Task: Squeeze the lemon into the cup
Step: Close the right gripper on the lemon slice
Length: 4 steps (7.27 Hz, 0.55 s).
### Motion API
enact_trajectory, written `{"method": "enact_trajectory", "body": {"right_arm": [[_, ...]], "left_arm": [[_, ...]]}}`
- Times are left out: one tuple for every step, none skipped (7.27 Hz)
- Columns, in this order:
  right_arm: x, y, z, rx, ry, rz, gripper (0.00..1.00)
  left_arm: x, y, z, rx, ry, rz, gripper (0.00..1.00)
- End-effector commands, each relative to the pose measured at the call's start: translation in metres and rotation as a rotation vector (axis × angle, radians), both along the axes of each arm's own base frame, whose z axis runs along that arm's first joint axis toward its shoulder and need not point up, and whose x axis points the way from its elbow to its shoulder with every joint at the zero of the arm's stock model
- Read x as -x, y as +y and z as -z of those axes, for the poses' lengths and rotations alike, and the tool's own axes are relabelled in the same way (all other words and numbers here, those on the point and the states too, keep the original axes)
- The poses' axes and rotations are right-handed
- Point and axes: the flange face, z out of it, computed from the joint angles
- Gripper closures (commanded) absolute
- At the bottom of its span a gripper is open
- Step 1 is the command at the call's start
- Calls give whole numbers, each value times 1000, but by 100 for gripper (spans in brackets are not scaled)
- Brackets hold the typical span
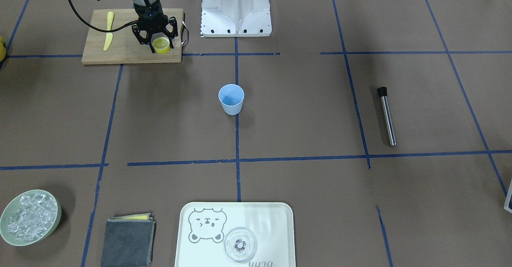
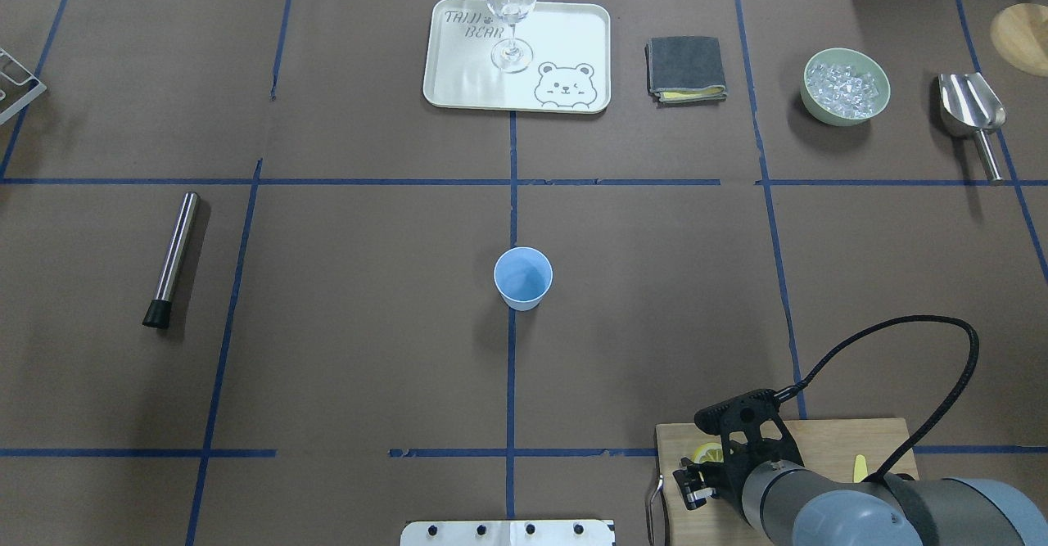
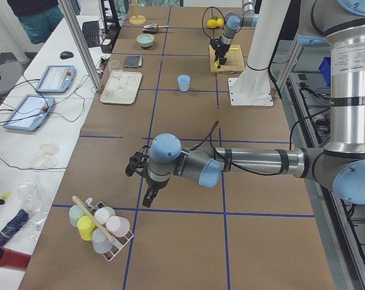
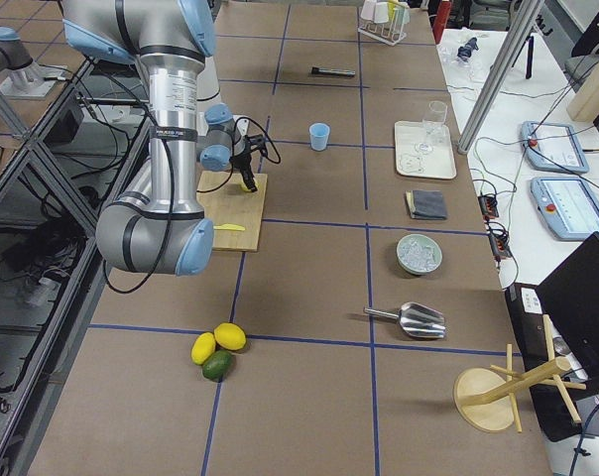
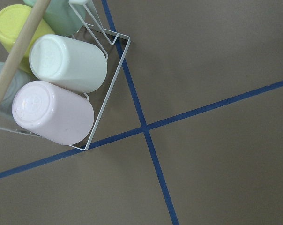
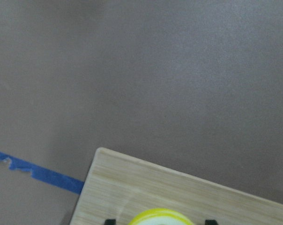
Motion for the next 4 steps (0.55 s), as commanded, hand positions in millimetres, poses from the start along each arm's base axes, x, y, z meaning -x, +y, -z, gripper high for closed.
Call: {"method": "enact_trajectory", "body": {"right_arm": [[-3, -2, 1, 0, -2, -4, 49], [-6, -3, 3, 1, -5, -6, 51], [-10, -5, 7, 1, 1, -9, 51], [-15, -5, 19, 9, 10, -3, 51]], "left_arm": [[0, 0, 1, -2, 0, 1, 0], [0, 0, 1, -2, 0, 1, 0], [1, 1, -1, 1, 0, 2, 0], [0, 1, 0, 0, 0, 1, 0]]}}
